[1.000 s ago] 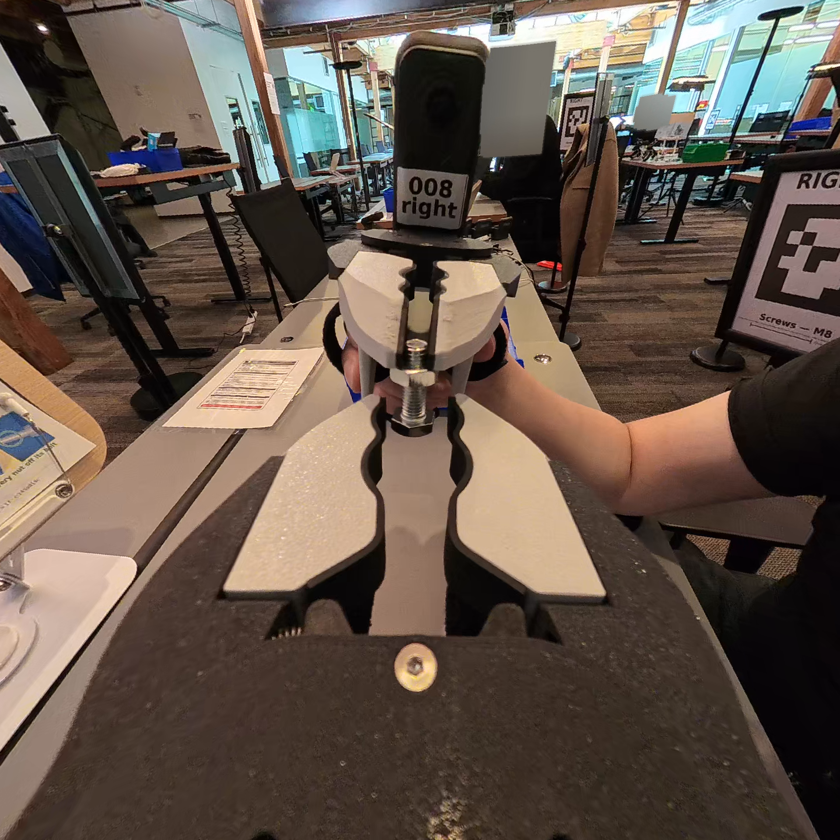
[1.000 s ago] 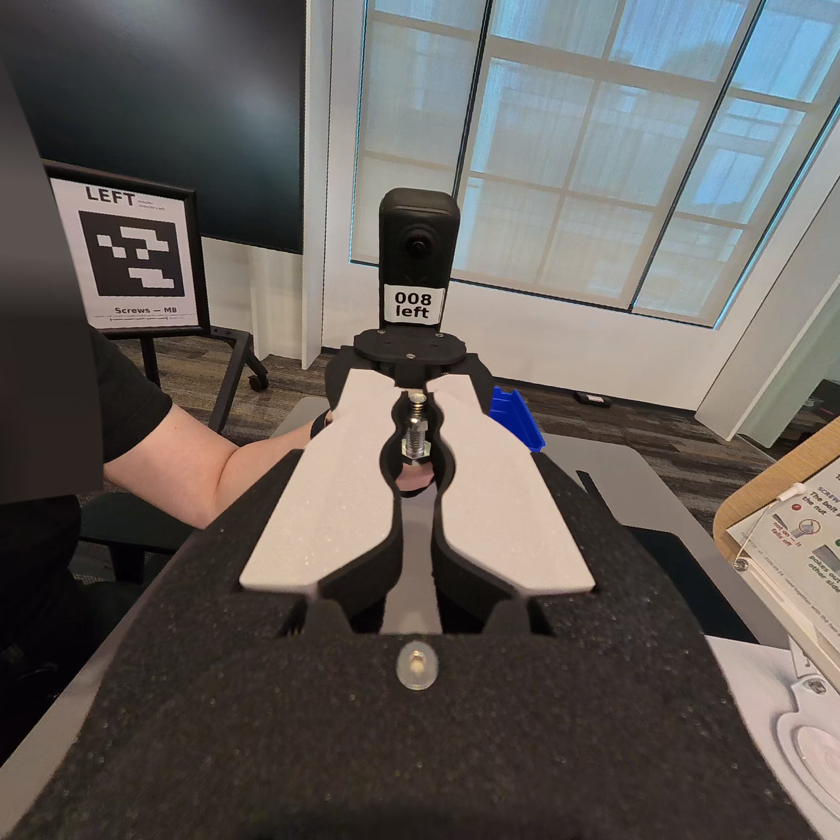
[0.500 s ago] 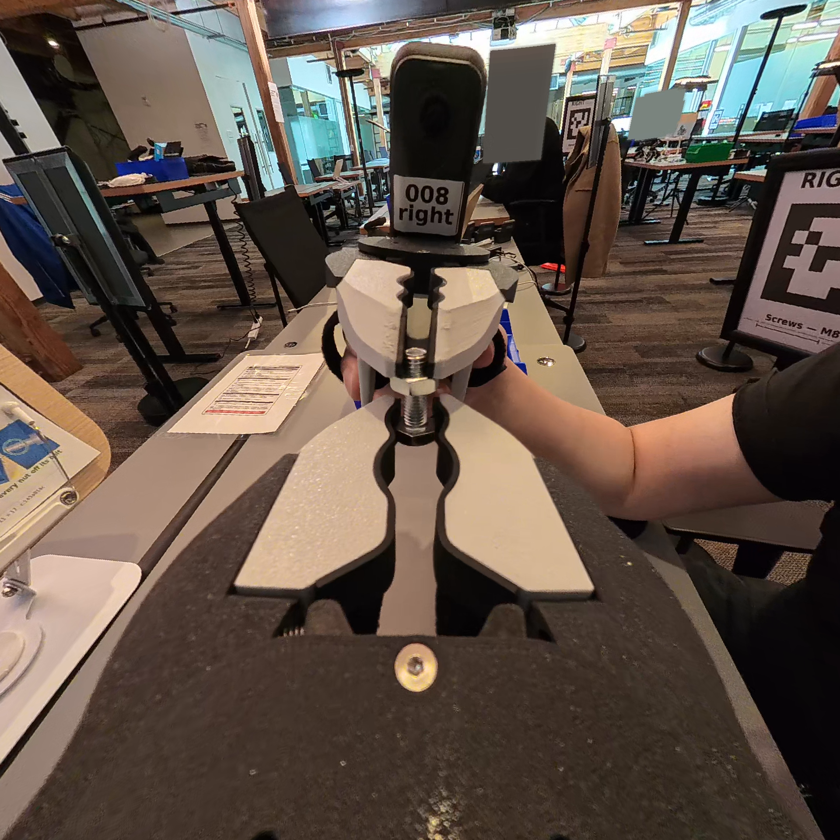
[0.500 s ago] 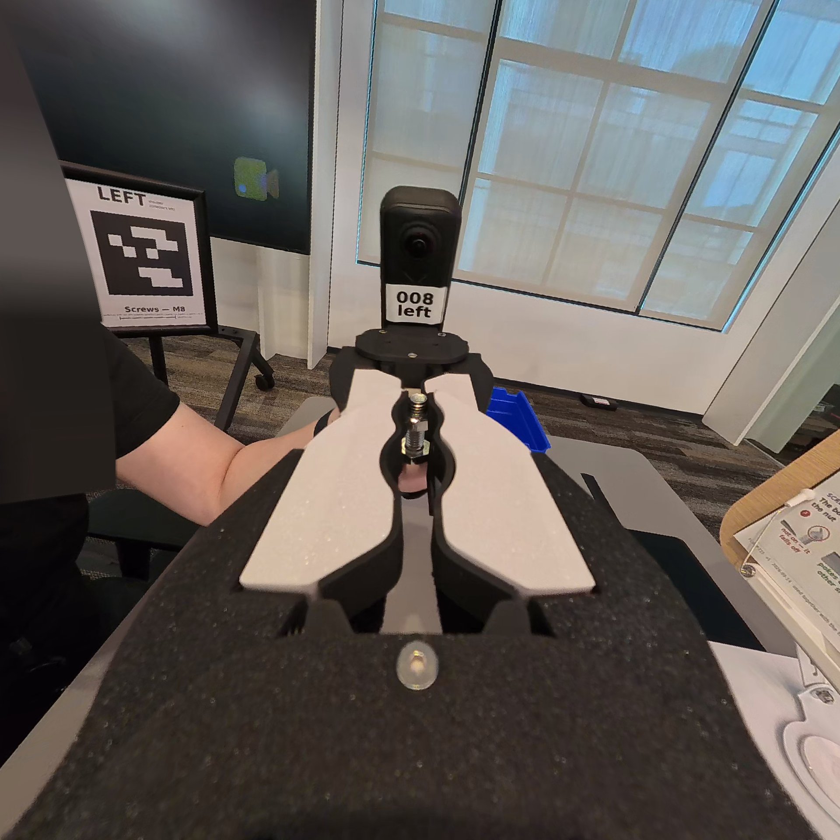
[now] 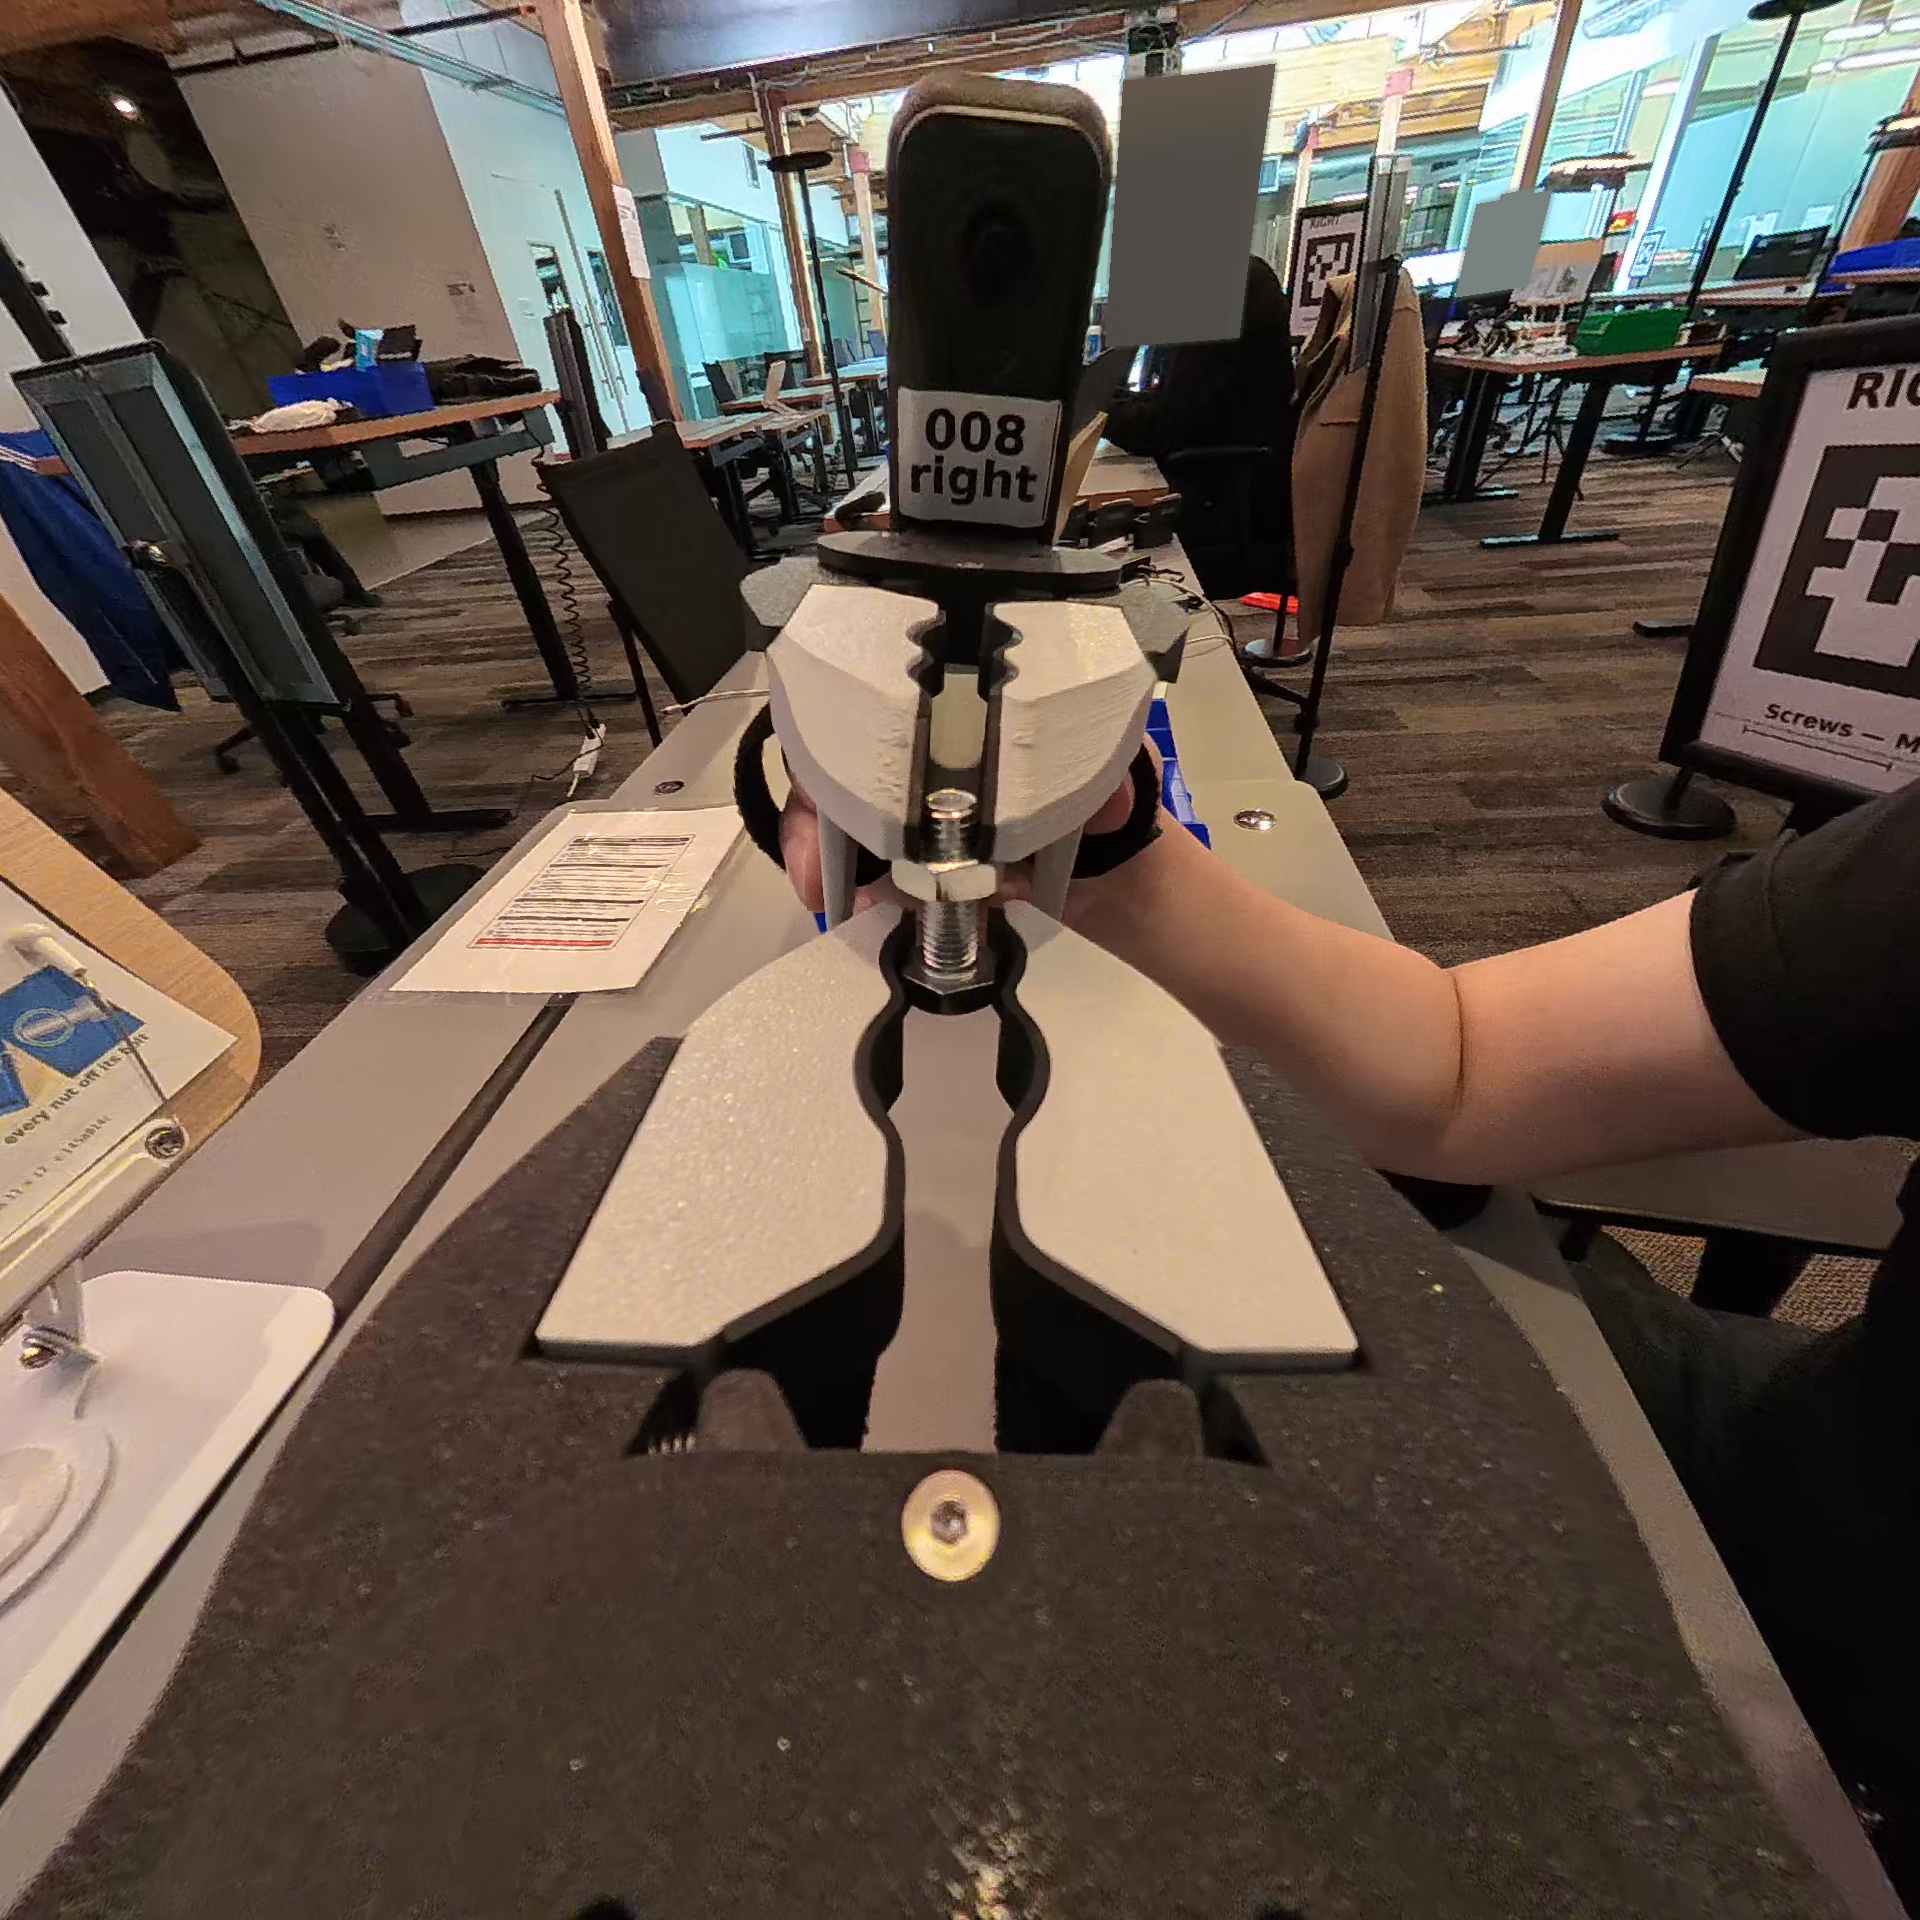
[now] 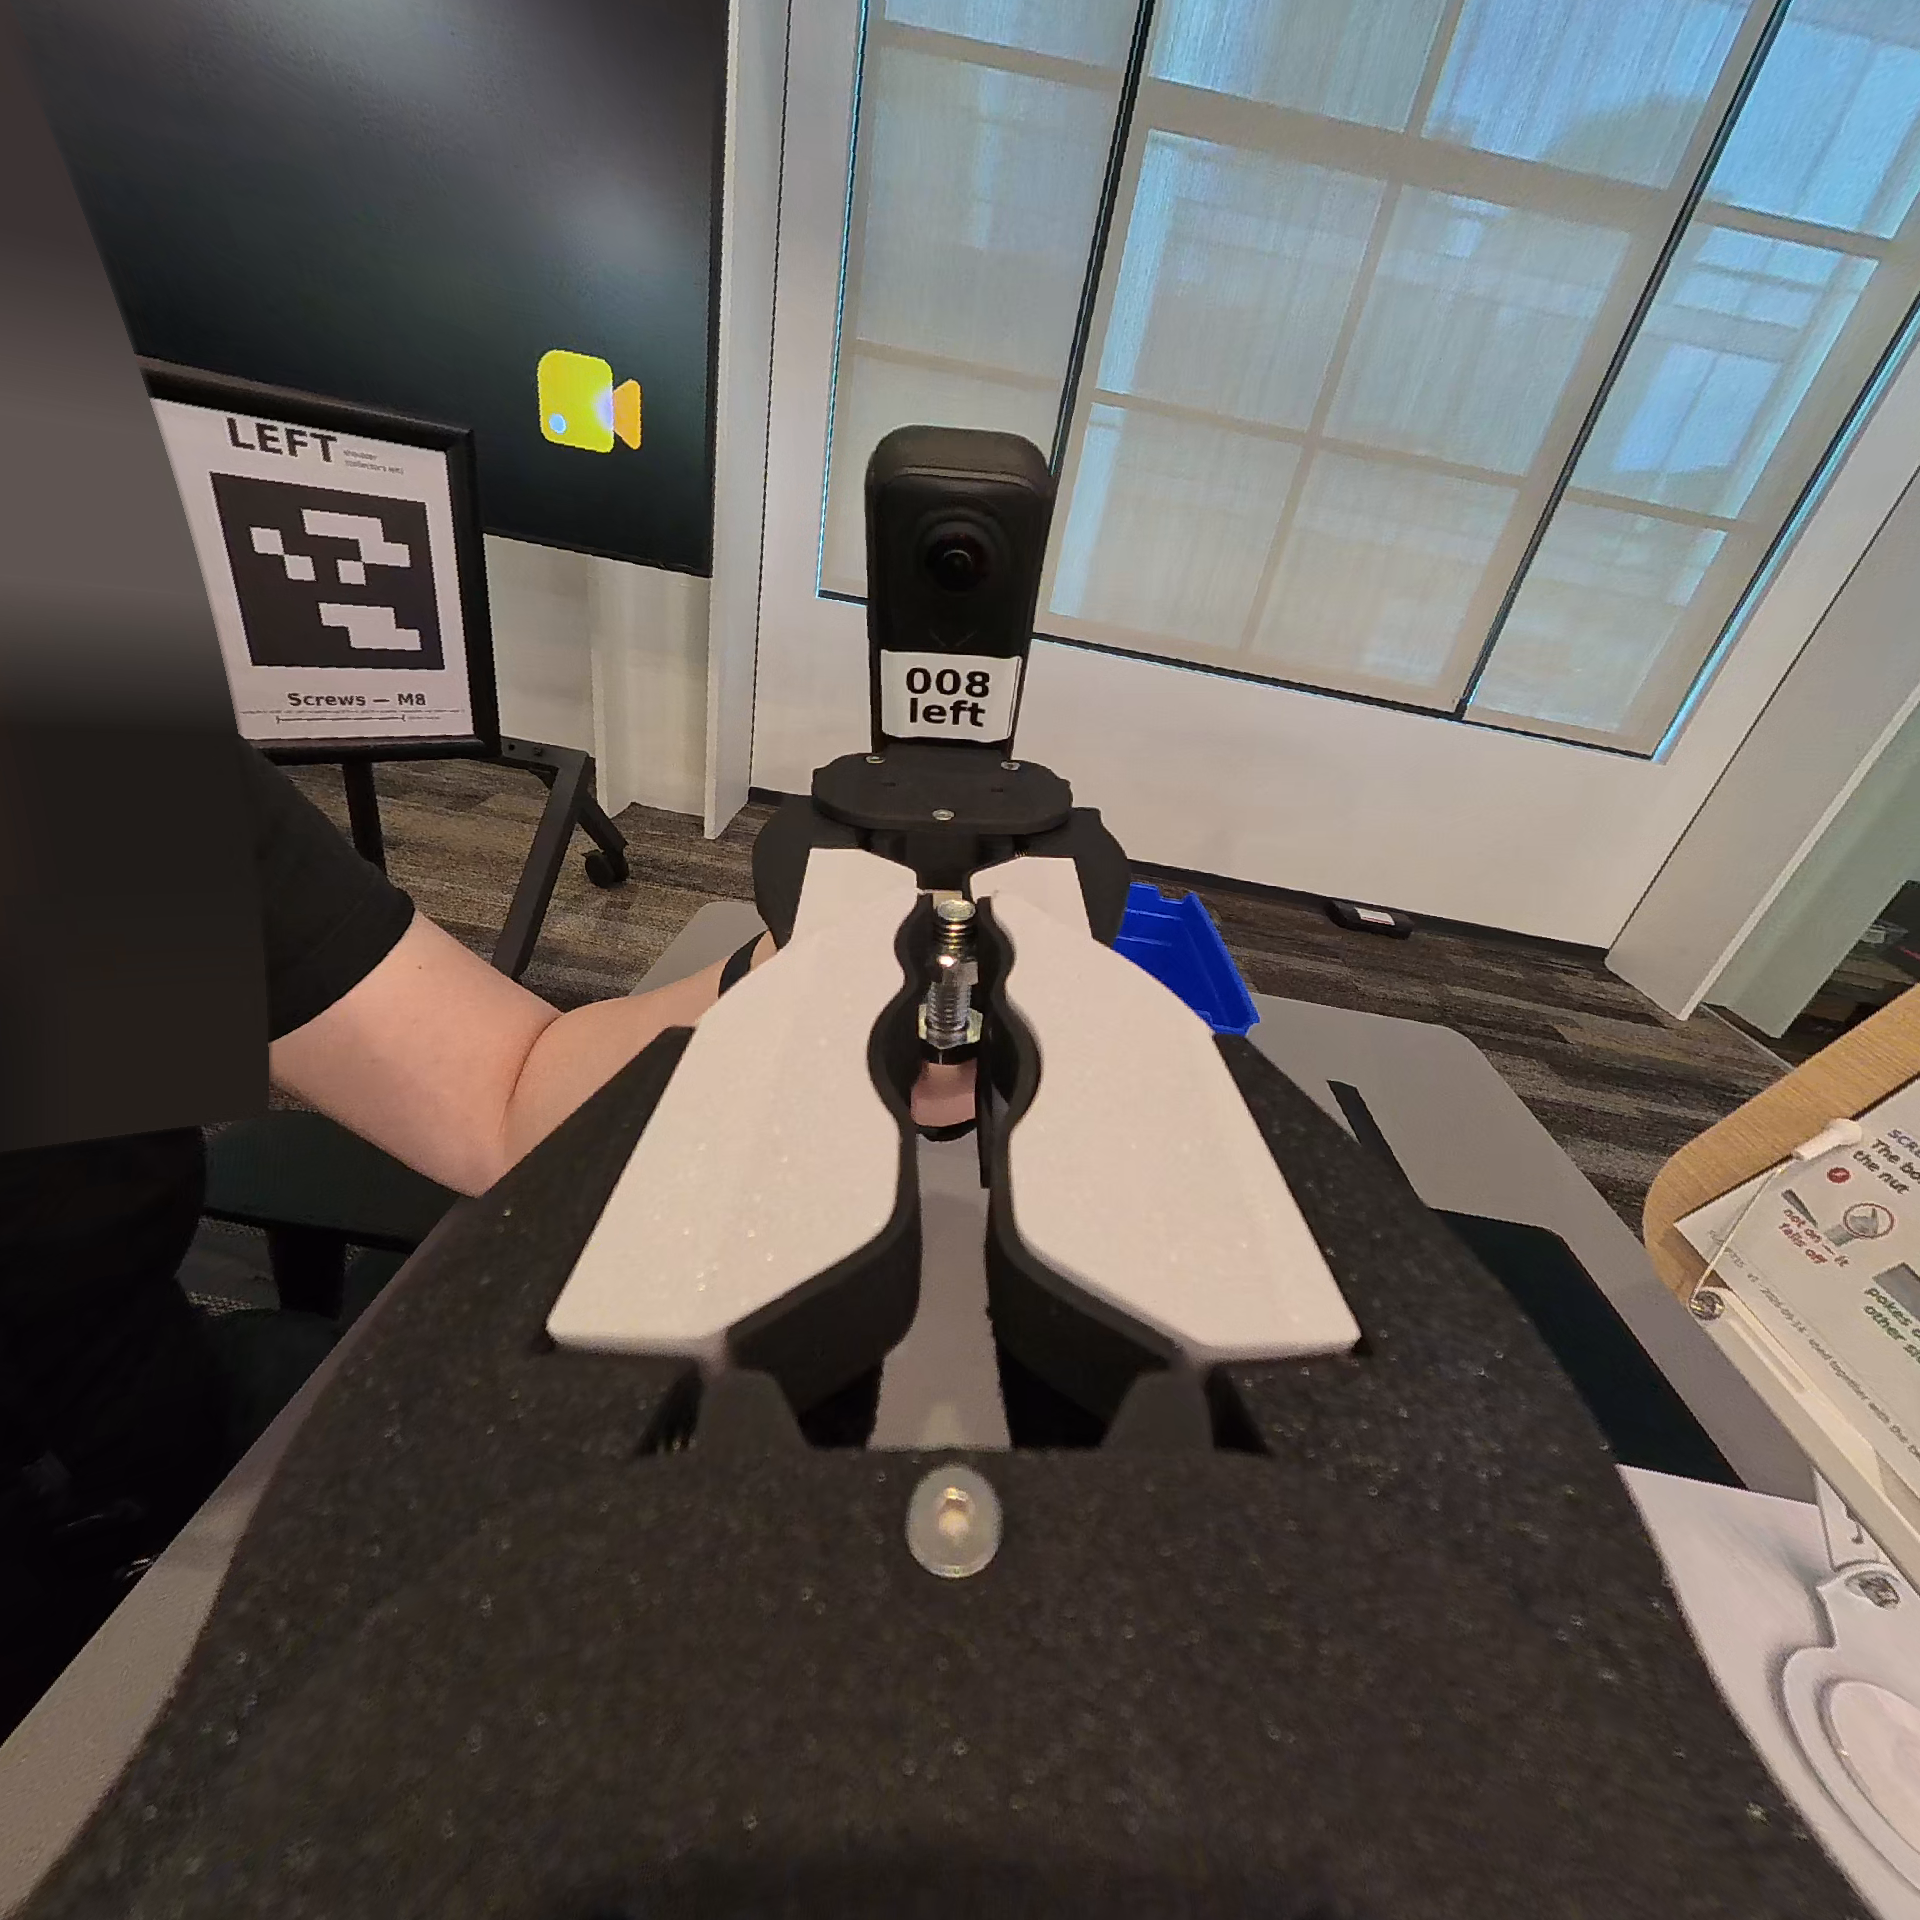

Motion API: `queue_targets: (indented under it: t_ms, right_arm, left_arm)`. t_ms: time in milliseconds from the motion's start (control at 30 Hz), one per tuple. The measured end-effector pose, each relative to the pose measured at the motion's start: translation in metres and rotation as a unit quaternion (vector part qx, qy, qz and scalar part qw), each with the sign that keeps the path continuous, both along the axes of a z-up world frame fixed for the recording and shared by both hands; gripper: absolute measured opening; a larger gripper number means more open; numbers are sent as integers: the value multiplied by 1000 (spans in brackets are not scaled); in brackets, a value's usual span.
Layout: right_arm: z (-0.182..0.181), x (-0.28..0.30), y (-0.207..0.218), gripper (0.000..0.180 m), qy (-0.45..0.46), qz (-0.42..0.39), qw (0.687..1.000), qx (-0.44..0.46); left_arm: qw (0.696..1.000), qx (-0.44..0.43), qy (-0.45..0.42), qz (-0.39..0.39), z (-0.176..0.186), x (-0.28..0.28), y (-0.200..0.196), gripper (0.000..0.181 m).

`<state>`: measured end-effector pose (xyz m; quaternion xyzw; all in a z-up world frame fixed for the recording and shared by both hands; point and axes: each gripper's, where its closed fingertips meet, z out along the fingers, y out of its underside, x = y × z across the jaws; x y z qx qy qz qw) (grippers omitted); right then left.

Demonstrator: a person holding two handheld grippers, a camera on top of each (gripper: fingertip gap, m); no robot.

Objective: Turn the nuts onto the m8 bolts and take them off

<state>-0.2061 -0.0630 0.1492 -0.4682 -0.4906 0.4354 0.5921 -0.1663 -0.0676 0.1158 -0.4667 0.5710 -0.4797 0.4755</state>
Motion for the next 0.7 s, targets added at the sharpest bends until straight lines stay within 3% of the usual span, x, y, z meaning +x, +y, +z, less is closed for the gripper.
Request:
queue_targets:
  t_ms: [333,433,533,600,700]
  right_arm:
    - [-1,2,5,7,1,-13,1000,-4]
    - [6,8,9,22,10,-45,999,-5]
    - [4,25,26,21,-24,-150,987,-50]
    - [-11,43,43,21,-79,-250,961,-86]
    - [-33,50,51,22,-133,-303,933,-142]
  left_arm:
    - [1000,2,10,22,-2,3,6,12]
    - [998,-2,20,52,-7,4,19,12]
    - [992,-1,34,123,-15,5,45,12]
    - [982,4,48,185,-24,6,66,12]
    - [965,8,64,255,-38,10,89,12]
